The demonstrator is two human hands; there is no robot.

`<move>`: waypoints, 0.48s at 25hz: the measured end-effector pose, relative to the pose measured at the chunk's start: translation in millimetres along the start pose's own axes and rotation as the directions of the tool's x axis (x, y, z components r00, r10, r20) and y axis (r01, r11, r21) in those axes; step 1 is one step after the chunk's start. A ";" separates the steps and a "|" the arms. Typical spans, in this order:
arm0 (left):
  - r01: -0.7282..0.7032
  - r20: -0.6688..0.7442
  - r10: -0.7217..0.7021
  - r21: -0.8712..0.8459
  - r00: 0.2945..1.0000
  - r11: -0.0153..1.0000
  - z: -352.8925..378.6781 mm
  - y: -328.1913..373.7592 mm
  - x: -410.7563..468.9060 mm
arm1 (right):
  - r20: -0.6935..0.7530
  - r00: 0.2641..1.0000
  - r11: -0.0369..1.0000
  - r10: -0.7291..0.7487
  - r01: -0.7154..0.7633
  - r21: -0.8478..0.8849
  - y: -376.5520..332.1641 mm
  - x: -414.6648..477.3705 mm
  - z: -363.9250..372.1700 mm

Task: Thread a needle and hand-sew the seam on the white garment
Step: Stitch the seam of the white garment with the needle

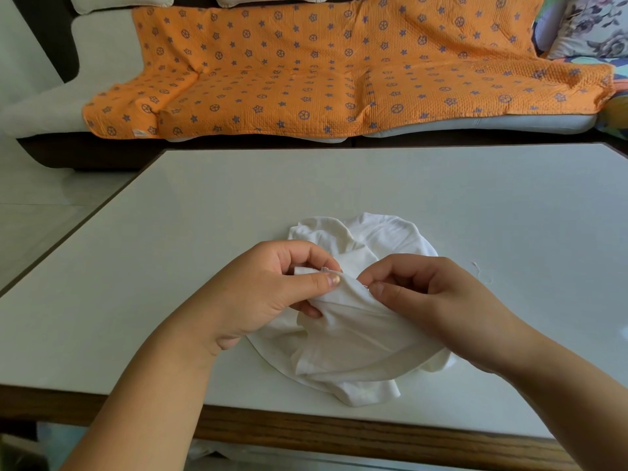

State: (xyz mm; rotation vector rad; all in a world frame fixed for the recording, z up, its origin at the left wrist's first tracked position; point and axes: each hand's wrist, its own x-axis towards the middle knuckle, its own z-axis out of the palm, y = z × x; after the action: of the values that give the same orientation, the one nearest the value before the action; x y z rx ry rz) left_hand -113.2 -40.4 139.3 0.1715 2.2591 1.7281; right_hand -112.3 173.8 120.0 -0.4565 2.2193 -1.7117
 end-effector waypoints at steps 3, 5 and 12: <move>0.000 0.001 0.000 -0.007 1.000 1.000 -0.4 -1.6 1.3 | -0.009 1.000 1.000 0.002 -0.002 0.010 -0.2 0.2 0.2; -0.002 0.008 0.003 -0.019 1.000 1.000 -0.7 -2.6 1.9 | -0.018 1.000 1.000 0.010 -0.010 0.022 0.3 0.1 0.0; 0.007 0.002 -0.007 -0.019 1.000 1.000 -0.4 -2.3 2.1 | -0.021 0.999 0.998 0.033 -0.031 0.054 -0.5 -0.2 -0.2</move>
State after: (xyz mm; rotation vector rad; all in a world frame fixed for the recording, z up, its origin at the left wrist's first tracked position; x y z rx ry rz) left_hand -115.1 -40.8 136.8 0.1615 2.2384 1.7446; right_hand -112.2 174.0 120.6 -0.3891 2.1779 -1.7634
